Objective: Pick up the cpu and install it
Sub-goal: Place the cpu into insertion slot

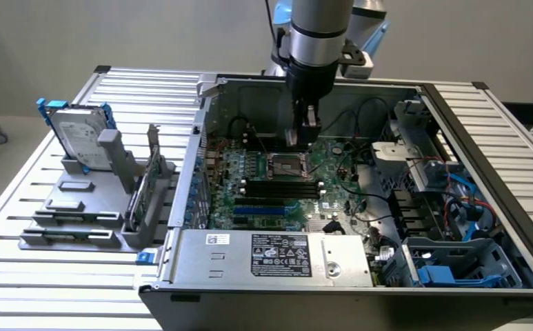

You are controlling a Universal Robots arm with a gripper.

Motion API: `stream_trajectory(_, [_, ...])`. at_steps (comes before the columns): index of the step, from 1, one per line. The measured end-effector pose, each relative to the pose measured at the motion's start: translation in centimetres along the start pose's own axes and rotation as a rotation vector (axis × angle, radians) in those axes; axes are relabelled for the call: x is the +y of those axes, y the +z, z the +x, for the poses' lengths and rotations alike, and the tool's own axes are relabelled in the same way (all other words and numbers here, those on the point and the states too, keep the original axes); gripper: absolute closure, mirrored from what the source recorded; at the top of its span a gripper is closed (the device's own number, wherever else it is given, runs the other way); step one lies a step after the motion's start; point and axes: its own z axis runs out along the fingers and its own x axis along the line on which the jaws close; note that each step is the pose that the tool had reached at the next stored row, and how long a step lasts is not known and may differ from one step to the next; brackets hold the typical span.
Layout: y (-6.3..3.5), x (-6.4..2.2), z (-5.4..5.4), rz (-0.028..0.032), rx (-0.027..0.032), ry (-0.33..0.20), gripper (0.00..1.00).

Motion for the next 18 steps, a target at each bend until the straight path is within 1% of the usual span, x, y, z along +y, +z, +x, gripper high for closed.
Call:
stream_trajectory(2, [0.22, -0.11, 0.0, 0.0021, -0.0004, 0.009, 0.45])
stream_trajectory(3, [0.38, -0.22, 0.0, 0.0020, -0.0009, 0.011, 0.45])
stream_trajectory(7, [0.99, -0.97, -0.1, 0.0015, -0.0017, 0.018, 0.45])
stream_trajectory(14, [1.88, -1.85, -0.1, -0.0010, -0.0024, 0.044, 0.45])
stream_trajectory(15, [2.03, -1.98, -0.1, -0.0018, -0.0026, 0.047, 0.45])
stream_trajectory(16, [2.19, -2.08, -0.1, -0.0042, -0.0025, 0.049, 0.45])
stream_trajectory(18, [2.46, -2.22, -0.2, -0.0125, -0.0028, 0.052, 0.45])
